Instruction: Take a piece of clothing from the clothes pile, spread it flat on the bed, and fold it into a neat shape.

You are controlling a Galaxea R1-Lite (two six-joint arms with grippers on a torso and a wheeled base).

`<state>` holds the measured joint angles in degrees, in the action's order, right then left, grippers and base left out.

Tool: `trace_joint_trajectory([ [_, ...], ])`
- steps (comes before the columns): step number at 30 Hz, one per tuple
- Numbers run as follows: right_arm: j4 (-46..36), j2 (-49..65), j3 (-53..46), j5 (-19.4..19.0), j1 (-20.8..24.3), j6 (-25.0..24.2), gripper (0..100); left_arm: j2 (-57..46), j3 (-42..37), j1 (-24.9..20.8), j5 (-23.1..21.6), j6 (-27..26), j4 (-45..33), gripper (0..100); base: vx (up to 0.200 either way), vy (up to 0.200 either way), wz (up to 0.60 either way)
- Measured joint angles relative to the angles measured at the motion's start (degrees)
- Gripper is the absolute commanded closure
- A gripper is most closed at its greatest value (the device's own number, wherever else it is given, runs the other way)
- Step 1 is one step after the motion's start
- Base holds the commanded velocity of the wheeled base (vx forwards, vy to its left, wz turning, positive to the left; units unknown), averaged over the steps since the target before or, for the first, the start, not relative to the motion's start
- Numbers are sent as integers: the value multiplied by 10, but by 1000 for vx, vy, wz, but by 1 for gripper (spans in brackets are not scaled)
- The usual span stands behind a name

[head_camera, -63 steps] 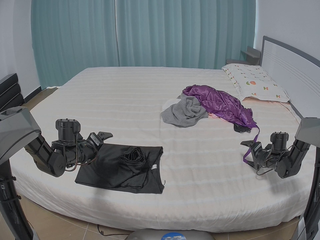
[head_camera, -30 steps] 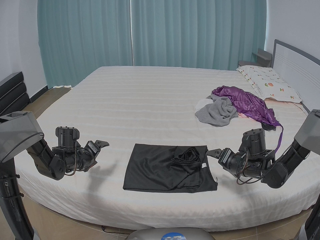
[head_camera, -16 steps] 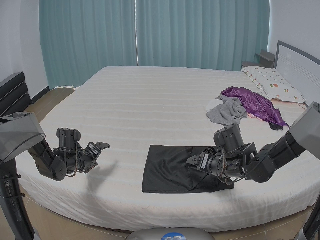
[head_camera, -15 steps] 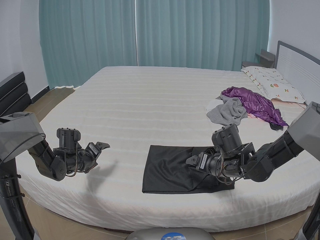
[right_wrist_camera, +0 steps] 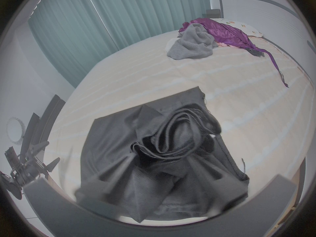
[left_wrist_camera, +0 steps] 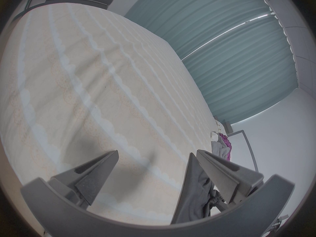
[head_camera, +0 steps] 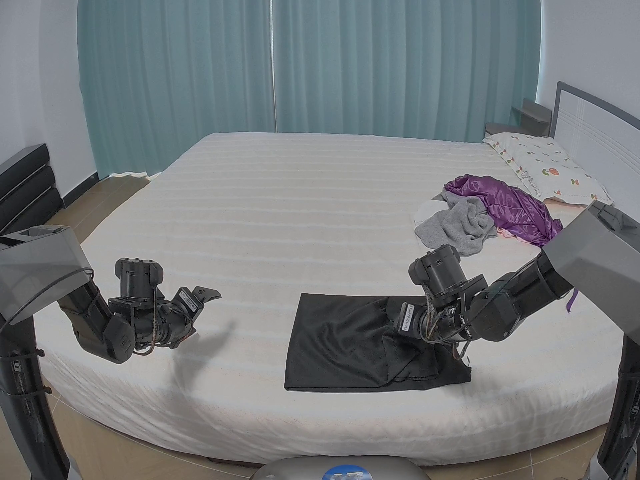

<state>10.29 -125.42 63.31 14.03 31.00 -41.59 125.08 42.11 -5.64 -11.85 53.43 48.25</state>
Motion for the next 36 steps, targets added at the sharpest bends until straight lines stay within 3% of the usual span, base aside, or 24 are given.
trace_joint_trajectory([
  [11,-20,42,-73,-2,-26,5,100,1,0,0,1,0,0,0,0,0,0],
  [21,13,80,-158,-14,-75,18,100,1,0,0,2,0,0,0,0,0,0],
  [22,21,82,-166,-17,-79,22,0,1,0,0,2,0,0,0,0,0,0],
  [36,109,135,-213,-46,-92,30,0,2,0,0,2,0,0,0,0,0,0],
])
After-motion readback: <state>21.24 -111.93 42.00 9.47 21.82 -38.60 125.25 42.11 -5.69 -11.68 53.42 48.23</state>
